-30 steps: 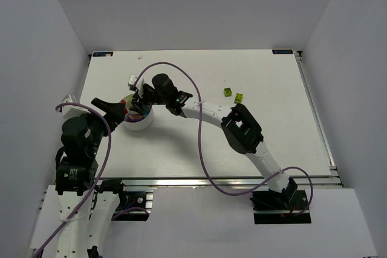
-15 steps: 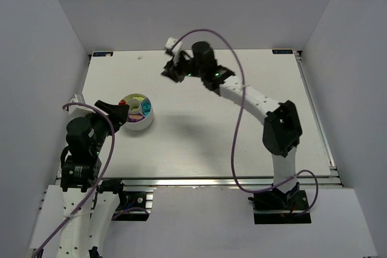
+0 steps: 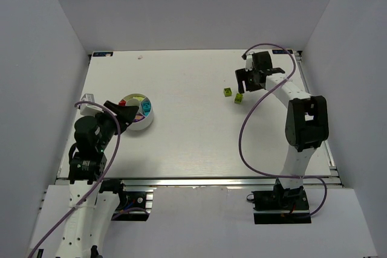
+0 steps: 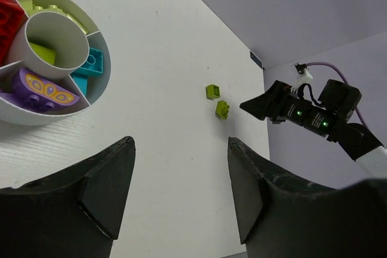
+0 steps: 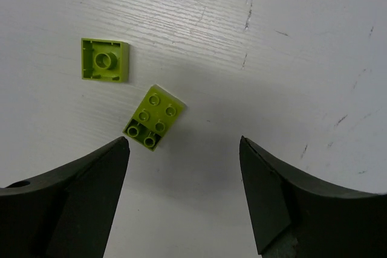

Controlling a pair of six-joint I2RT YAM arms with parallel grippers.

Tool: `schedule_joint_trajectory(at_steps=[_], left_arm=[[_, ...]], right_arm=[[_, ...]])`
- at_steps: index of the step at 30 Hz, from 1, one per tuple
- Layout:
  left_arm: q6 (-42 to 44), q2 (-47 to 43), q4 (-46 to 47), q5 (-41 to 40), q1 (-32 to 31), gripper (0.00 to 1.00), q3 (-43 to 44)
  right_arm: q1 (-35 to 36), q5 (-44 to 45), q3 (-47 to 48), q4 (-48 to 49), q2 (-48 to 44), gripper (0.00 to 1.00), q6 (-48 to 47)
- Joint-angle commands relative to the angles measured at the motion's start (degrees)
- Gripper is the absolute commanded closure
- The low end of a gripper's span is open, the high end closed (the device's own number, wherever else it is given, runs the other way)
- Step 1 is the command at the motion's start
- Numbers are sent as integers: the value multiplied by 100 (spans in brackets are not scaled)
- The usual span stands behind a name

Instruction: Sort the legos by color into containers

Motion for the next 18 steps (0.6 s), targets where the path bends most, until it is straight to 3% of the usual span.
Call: schedule_joint_trajectory(at_steps=[1, 18], left_arm=[[-101, 12, 205, 117, 16, 28, -153], [-189, -93, -111, -41, 16, 27, -180]], right_arm=[[67, 318, 33, 67, -130, 21, 417], [58, -78, 252, 119, 740, 29, 1033]])
